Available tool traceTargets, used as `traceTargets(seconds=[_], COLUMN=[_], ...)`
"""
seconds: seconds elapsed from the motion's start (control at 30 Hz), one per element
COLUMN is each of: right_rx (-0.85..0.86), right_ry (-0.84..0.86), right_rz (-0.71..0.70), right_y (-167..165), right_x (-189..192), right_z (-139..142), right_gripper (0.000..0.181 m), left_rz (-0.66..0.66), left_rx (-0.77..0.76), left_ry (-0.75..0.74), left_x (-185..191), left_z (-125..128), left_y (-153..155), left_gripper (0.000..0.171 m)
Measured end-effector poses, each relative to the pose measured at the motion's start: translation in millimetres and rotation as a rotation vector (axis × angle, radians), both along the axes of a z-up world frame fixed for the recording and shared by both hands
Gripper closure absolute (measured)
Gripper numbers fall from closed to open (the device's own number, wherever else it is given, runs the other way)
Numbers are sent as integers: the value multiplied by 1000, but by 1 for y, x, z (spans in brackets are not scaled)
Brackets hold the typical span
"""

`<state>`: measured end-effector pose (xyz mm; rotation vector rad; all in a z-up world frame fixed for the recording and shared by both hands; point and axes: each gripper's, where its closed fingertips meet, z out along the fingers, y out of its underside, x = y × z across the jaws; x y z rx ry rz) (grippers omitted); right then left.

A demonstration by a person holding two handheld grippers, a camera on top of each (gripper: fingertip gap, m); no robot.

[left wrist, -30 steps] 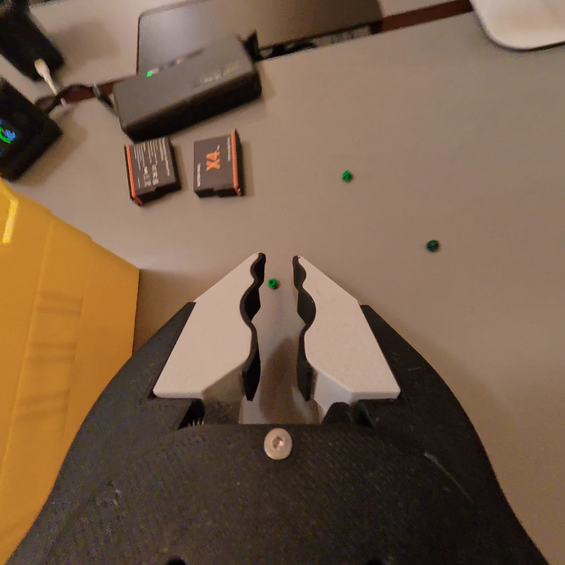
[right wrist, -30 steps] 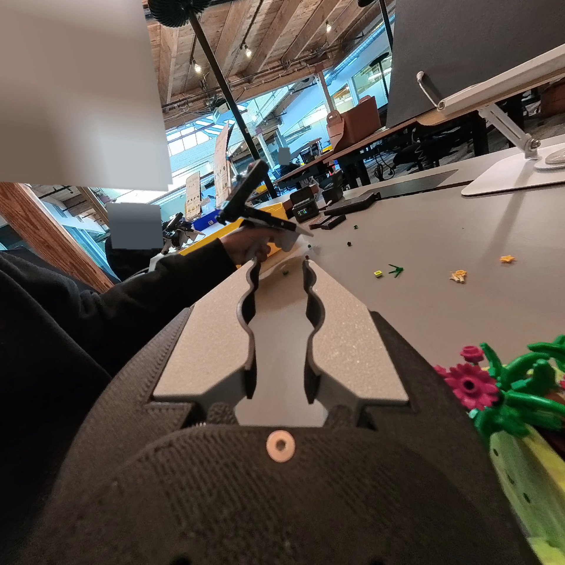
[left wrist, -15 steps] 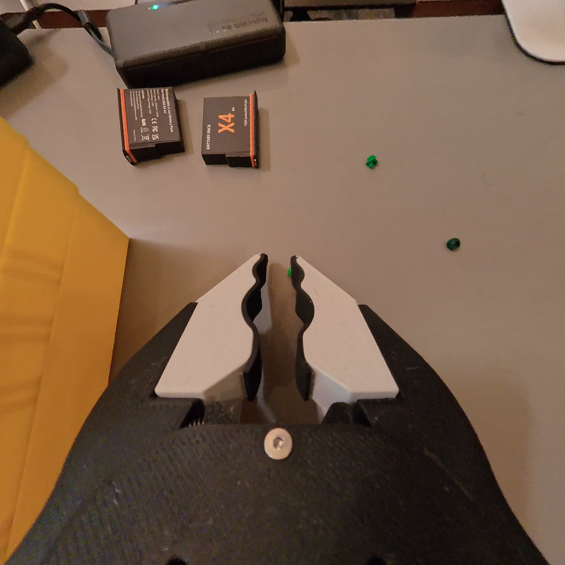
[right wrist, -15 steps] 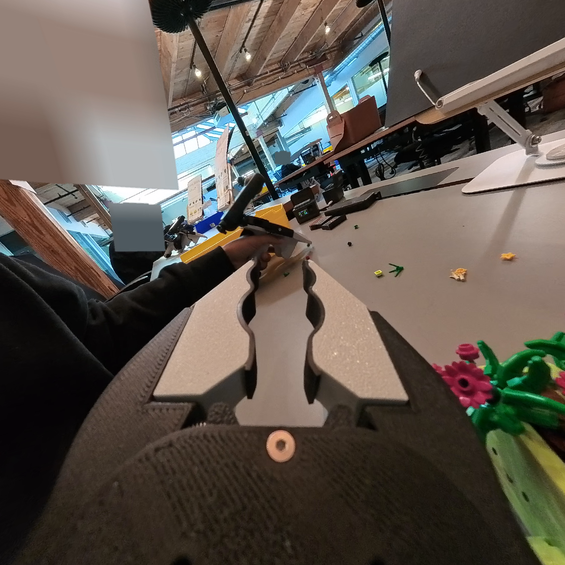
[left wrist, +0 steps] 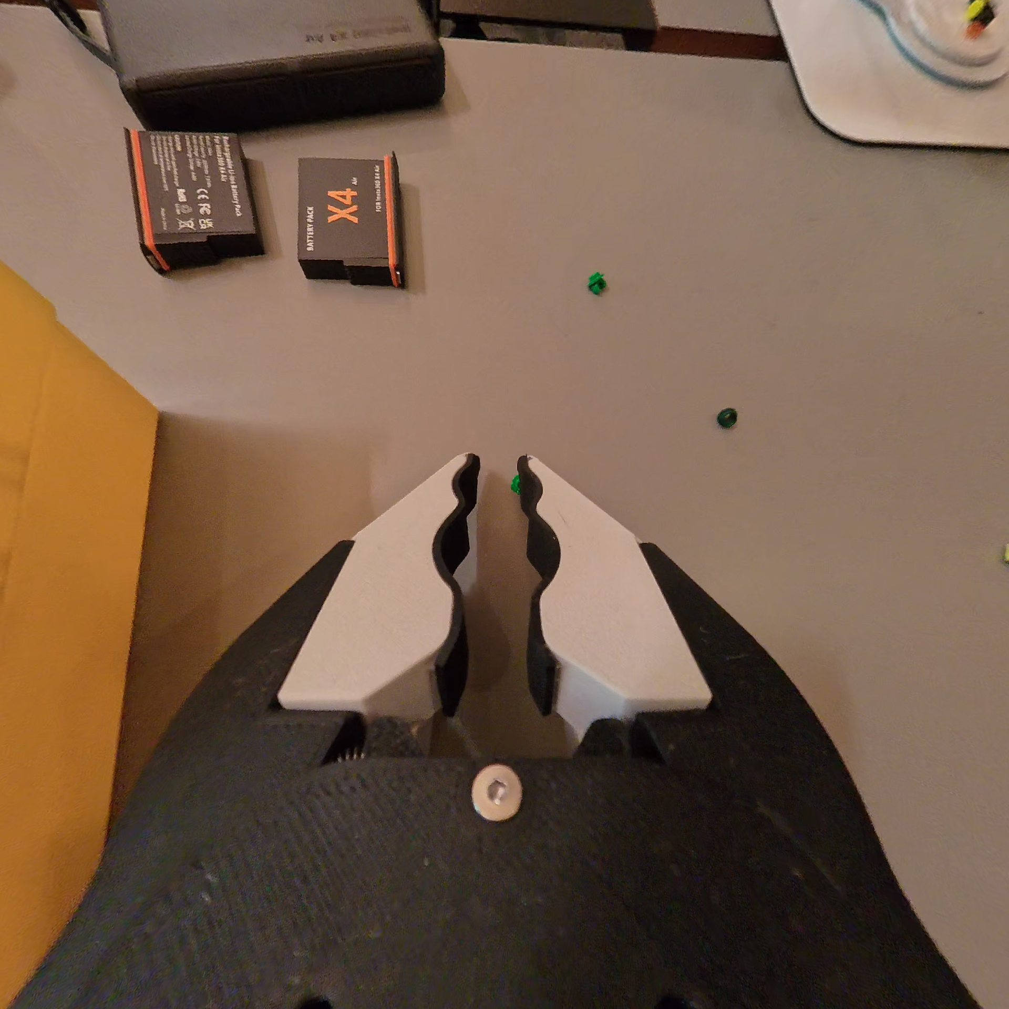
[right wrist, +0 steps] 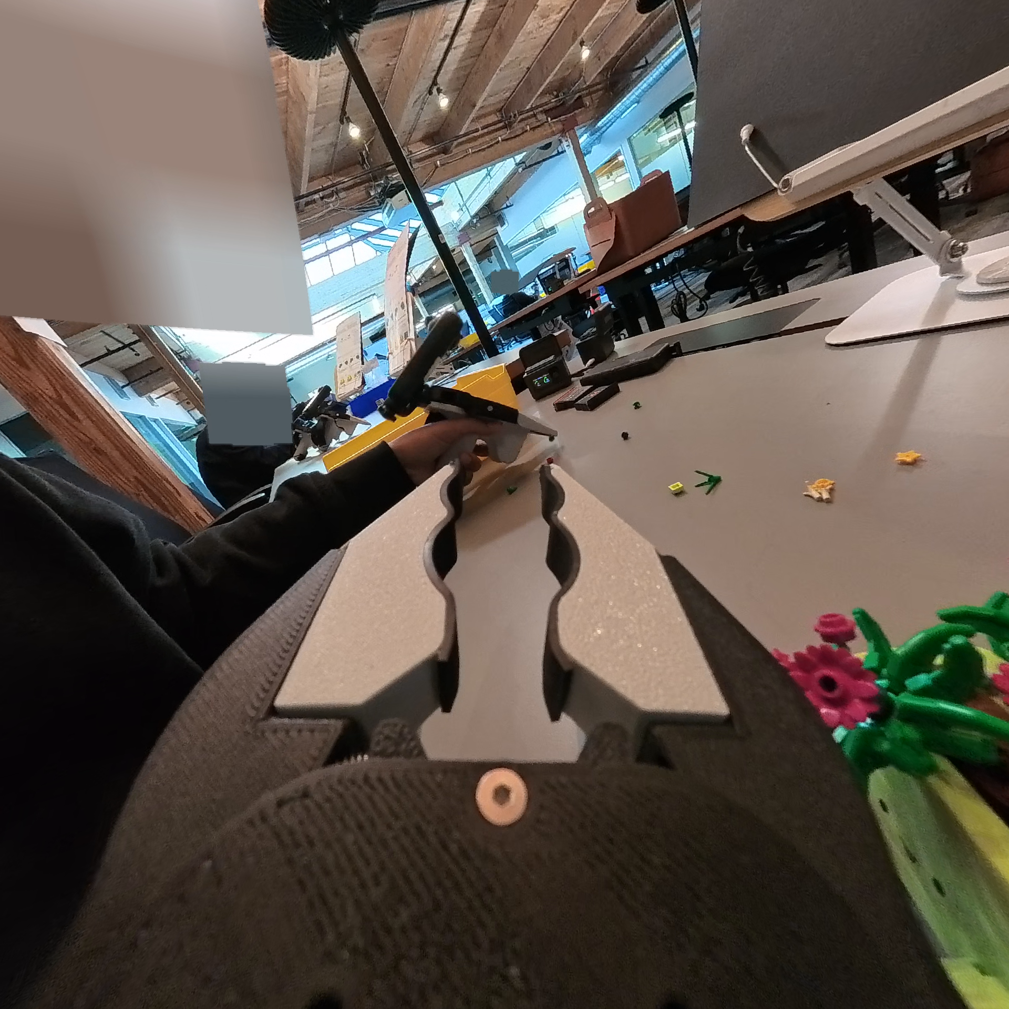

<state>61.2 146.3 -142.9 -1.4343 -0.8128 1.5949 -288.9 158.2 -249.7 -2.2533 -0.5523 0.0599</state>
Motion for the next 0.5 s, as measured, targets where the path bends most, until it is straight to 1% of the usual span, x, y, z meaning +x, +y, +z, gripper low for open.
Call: traceTargets(seconds=[0.07,0.13,0.2,0.23,0.3,0.4,0.5], right_rx=[-1,-2,-3,-4,-5,-2,1], right_ry=[0,0,-1,-1,-1,-1,-2], right_rz=[1,1,2,2,2,1,2], right_y=[0,0,0,0,0,0,0], right_x=[0,0,0,0,0,0,0], right_z=[0,0,0,0,0,0,0], right_gripper=[154,155,154,154,154,154,154], left_rz=[-18,-57,-106,-120,-135,-167,-173], left_rx=[37,100,159,172,152,96,11], left_ry=[-71,-196,-283,-291,-255,-183,-141], left_x=[8,24,40,45,51,59,59], left_z=[1,6,13,15,12,5,-7], left_y=[2,6,11,12,12,12,9], left_gripper=[160,161,167,169,169,171,171])
